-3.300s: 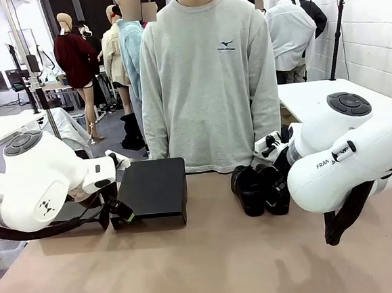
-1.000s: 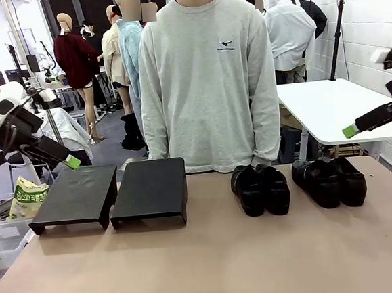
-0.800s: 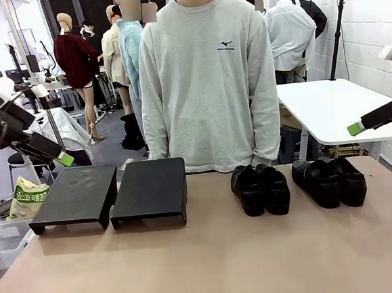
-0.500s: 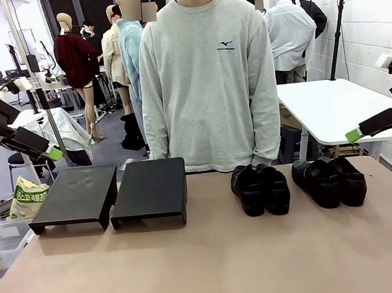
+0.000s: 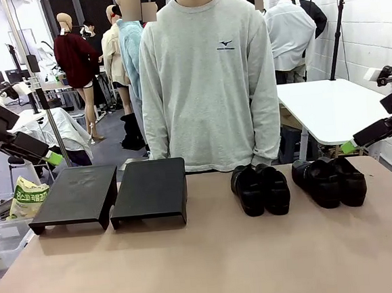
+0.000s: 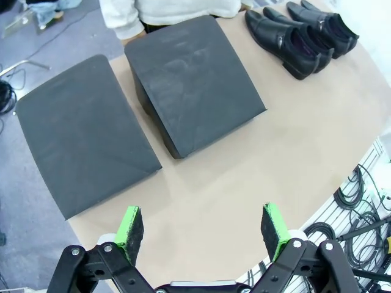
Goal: Organize the shoes by placing them on the stand.
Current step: Pick up one Shoe and place it in the middle of the table.
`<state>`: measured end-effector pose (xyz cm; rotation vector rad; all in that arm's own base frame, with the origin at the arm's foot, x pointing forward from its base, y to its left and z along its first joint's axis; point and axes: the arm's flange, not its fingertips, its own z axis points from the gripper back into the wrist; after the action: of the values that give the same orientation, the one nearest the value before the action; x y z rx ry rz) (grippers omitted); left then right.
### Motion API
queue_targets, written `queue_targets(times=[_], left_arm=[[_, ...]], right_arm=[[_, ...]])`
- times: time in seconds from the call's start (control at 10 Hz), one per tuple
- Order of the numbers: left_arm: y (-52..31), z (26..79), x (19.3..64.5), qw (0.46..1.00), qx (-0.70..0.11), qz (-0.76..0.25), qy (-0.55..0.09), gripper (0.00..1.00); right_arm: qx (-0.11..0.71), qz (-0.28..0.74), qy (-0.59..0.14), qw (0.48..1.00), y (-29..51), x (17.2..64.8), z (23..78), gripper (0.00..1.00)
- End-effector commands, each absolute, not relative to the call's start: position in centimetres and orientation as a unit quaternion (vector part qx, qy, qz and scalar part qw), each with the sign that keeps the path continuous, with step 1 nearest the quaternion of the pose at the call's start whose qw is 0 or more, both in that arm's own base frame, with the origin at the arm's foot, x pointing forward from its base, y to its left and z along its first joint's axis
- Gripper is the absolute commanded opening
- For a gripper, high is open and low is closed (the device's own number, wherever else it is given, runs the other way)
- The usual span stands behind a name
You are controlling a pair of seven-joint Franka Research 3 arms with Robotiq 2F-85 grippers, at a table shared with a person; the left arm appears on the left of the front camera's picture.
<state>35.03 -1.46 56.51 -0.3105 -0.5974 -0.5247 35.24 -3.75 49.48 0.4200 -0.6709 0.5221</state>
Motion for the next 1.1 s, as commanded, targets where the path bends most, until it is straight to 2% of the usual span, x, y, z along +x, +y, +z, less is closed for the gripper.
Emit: queue_targets(times=[0.0, 1.0], left_arm=[[-1.50, 56.77, 35.04, 0.909, -0.149, -0.258, -0.291, 1.00], [-1.50, 56.77, 35.04, 0.909, -0.149, -0.258, -0.291, 1.00]], right_arm=[[0.205, 0.251, -0.325, 0.889, -3.88, 35.22, 49.51, 1.00], [0.205, 0.251, -0.325, 0.889, -3.88, 35.22, 49.51, 1.00]])
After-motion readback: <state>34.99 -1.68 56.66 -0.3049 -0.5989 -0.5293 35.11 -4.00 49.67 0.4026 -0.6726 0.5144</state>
